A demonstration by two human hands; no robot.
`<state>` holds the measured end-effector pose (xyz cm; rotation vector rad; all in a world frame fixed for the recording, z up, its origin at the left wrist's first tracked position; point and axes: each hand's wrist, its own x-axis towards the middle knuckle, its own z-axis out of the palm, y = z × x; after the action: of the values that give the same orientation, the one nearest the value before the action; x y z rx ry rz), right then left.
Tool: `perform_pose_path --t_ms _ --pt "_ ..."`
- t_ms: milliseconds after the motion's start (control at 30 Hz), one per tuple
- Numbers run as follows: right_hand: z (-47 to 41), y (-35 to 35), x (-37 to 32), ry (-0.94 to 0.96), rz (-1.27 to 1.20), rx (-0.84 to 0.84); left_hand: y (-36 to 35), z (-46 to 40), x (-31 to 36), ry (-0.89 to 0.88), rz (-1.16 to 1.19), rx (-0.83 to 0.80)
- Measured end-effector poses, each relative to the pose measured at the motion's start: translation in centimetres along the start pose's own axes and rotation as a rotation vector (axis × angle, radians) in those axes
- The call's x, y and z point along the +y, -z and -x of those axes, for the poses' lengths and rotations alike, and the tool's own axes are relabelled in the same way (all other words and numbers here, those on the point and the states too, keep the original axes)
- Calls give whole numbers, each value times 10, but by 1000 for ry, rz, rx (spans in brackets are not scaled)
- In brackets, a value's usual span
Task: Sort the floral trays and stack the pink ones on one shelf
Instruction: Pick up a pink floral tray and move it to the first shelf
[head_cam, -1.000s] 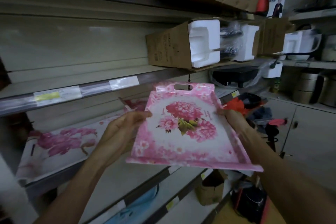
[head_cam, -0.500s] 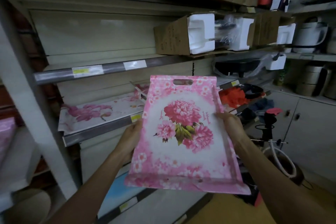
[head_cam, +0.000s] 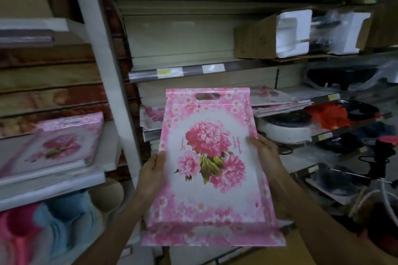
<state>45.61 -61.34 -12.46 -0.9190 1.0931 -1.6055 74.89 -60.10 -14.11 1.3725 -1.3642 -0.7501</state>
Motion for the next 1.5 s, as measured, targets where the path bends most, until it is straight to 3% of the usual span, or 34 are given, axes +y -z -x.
perform_pose_path --t_ms 333,633,1033,1167,1500 --pt "13 -128 45 -56 -15 -258 121 39 -27 75 -87 321" --pt "28 -248 67 -104 -19 -429 225 52 -39 84 -94 465" --pt "31 -372 77 -55 129 -620 358 -38 -51 110 -16 559" --pt "27 -399 89 -23 230 -618 390 -77 -55 65 -49 582" --pt "2 -463 113 -27 287 -454 435 -151 -87 117 31 418"
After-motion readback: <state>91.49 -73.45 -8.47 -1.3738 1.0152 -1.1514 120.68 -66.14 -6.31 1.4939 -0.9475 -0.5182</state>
